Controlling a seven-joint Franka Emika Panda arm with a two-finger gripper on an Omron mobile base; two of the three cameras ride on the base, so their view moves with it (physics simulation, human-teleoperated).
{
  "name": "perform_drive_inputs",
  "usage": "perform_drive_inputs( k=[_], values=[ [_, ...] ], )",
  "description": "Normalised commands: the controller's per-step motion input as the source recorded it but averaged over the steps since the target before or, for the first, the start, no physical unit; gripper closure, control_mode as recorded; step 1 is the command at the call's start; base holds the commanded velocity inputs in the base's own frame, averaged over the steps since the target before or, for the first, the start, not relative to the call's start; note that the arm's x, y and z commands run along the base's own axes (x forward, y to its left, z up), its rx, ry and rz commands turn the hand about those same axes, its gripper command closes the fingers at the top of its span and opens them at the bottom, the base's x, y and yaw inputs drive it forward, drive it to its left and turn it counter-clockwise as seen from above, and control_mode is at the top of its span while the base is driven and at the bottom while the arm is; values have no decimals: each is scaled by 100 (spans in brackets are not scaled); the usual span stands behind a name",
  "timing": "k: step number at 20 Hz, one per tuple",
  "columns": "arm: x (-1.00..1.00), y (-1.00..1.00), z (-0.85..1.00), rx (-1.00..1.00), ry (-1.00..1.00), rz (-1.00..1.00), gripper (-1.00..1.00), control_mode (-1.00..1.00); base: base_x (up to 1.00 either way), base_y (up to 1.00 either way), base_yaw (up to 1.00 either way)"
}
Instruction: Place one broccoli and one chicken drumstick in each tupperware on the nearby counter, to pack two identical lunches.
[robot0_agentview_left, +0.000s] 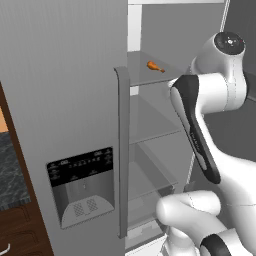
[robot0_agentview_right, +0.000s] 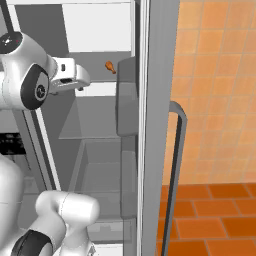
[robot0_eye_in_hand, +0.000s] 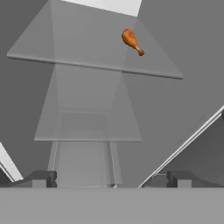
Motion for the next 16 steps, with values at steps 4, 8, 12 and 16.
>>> perform_drive_inputs(
  k=[4, 8, 12, 16],
  values=[
    [84, 0, 37, 8, -1, 0, -100, -100, 0, 0, 0],
    [100, 0, -1, 6, 0, 0, -100, -100, 0, 0, 0],
    [70, 0, 25, 1, -8, 0, -100, -100, 0, 0, 0],
    [95, -1, 0, 1, -4, 0, -100, -100, 0, 0, 0]
  ],
)
